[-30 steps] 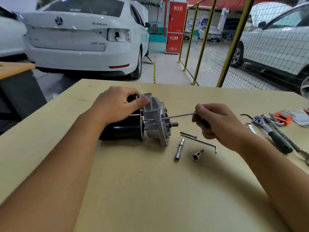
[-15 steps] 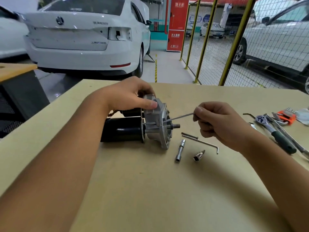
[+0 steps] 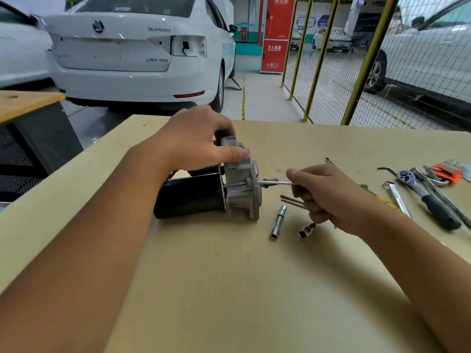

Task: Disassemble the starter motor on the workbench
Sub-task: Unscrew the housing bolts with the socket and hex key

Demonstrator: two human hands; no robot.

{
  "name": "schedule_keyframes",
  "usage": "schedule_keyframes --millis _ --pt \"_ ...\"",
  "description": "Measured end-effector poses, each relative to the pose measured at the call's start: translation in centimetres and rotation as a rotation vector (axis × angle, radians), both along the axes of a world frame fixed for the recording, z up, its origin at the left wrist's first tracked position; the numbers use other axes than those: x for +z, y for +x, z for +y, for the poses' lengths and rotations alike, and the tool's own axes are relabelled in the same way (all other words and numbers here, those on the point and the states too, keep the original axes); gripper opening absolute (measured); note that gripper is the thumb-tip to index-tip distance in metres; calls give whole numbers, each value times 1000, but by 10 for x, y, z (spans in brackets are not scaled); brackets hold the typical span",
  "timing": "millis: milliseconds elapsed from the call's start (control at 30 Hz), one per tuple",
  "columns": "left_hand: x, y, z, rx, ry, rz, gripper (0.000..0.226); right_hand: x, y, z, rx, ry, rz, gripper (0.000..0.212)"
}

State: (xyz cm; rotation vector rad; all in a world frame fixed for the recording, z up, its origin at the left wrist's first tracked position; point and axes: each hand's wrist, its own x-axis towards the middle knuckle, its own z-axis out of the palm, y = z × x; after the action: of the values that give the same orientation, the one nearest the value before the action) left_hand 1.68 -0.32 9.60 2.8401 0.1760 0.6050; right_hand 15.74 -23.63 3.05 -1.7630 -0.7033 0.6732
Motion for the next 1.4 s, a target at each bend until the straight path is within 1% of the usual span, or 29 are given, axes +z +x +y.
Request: schedule_keyframes --millis 33,100,200,267,367,467,533,567,633,700,733,800,867,900,967,1067,1167,1267,1333,1400 --pt "0 1 -1 10 8 -5 63 -1 0 0 1 -2 36 43" --pt "0 2 -3 26 8 -1 61 0 4 -3 36 55 39 40" --pt "-3 1 -1 18 -72 26 45 2 9 -6 115 154 -15 34" --pt "-5 0 1 -1 -155 32 34 -1 9 -5 128 173 -160 31" --pt "-8 1 2 -17 -220 36 30 -4 9 -1 84 208 -432 24" --pt "-9 1 -1 2 -199 71 31 -4 9 1 56 276 -617 20" --pt "-8 -1 -2 21 -158 86 35 -4 7 4 28 296 -677 16" --pt "-6 -2 -4 30 -114 80 40 -4 6 6 26 307 -678 15" --pt "-4 -3 -13 13 15 2 50 -6 3 7 50 323 -663 14" --pt "-6 -6 -31 -97 77 -87 49 -7 -1 8 85 350 -634 6" --pt "-10 -6 -41 -147 102 -89 45 -7 -4 9 89 373 -625 5" --pt "-23 -3 -61 -148 230 0 38 -6 -8 9 80 399 -663 13" --pt "-34 2 -72 -69 367 87 31 -5 -10 9 78 400 -684 20" --pt "-37 4 -72 -42 391 94 30 -4 -11 9 74 399 -668 20" --pt "-38 6 -69 -15 359 56 27 -6 -12 8 7 398 -597 21" --pt "-39 8 -63 23 243 -47 23 -2 -6 3 -132 380 -427 25" --pt "-40 10 -61 61 159 -83 20 4 7 -4 -80 372 -311 17" --pt "-39 12 -61 71 128 -88 19 4 12 -6 -84 373 -213 12" --pt "-40 12 -60 70 118 -90 18 2 14 -6 -56 353 -218 10" --pt "-39 12 -60 65 109 -94 18 1 16 -7 -22 353 -267 10"
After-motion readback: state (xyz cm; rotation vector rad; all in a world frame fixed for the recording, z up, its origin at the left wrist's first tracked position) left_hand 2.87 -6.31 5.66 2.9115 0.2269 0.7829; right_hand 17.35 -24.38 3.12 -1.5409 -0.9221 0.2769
